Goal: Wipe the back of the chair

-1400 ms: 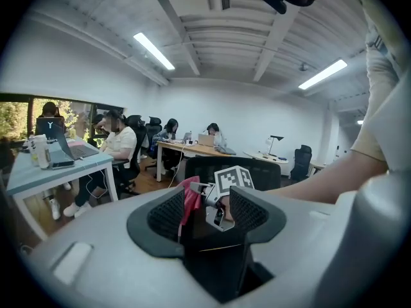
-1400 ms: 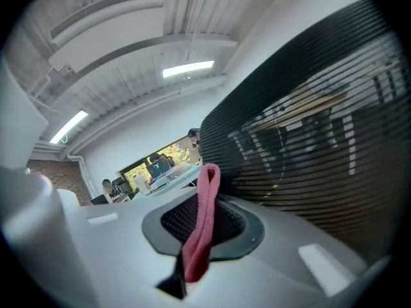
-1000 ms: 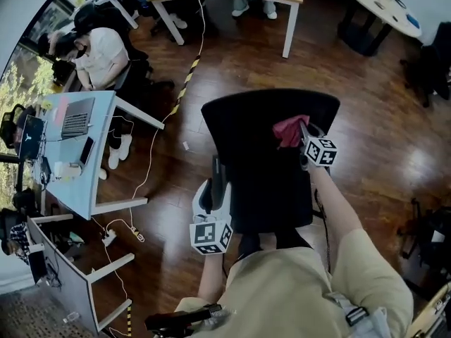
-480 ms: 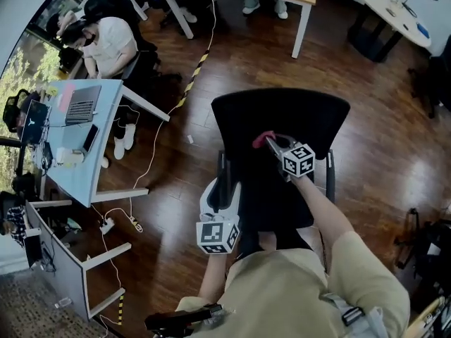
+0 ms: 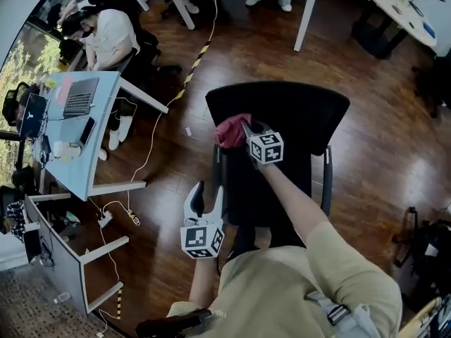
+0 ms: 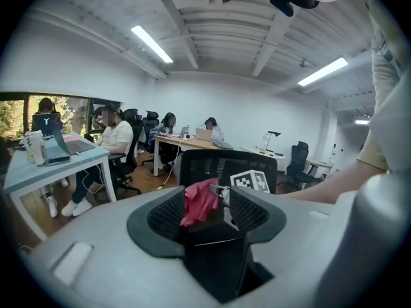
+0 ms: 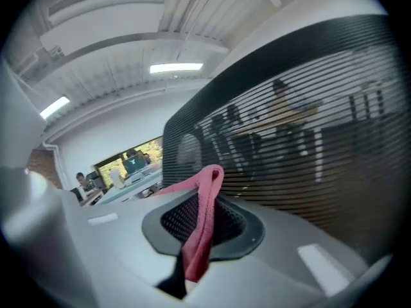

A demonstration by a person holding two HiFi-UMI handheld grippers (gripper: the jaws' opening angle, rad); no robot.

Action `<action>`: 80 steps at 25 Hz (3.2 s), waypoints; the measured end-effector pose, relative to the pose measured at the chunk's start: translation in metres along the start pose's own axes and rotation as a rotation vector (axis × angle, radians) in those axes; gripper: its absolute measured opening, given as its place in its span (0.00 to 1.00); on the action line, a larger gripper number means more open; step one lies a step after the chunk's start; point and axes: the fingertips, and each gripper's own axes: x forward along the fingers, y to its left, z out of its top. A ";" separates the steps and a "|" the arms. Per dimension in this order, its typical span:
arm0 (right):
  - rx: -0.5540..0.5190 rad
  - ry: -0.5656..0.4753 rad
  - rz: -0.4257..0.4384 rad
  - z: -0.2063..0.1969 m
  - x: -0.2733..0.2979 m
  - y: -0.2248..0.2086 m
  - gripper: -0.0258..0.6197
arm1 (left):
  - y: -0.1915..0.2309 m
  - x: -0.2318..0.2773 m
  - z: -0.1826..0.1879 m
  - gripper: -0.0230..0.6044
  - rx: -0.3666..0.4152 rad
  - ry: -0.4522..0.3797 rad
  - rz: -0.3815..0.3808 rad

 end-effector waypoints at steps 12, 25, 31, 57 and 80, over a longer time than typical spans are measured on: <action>-0.077 0.074 -0.436 0.013 -0.209 -0.223 0.08 | -0.066 0.051 0.006 0.36 -0.031 -0.030 -0.183; -0.110 0.123 0.272 -0.042 0.051 0.093 0.08 | 0.001 -0.004 -0.009 0.36 -0.065 0.004 0.030; -0.225 0.135 0.183 -0.043 0.028 0.046 0.08 | 0.014 -0.002 -0.027 0.36 -0.086 0.036 0.022; -0.129 0.156 0.221 -0.082 0.019 0.060 0.08 | 0.019 0.011 -0.057 0.36 -0.098 0.084 0.013; 0.167 0.070 -0.318 -0.086 -0.159 -0.185 0.08 | -0.025 0.064 -0.058 0.36 -0.093 0.075 -0.111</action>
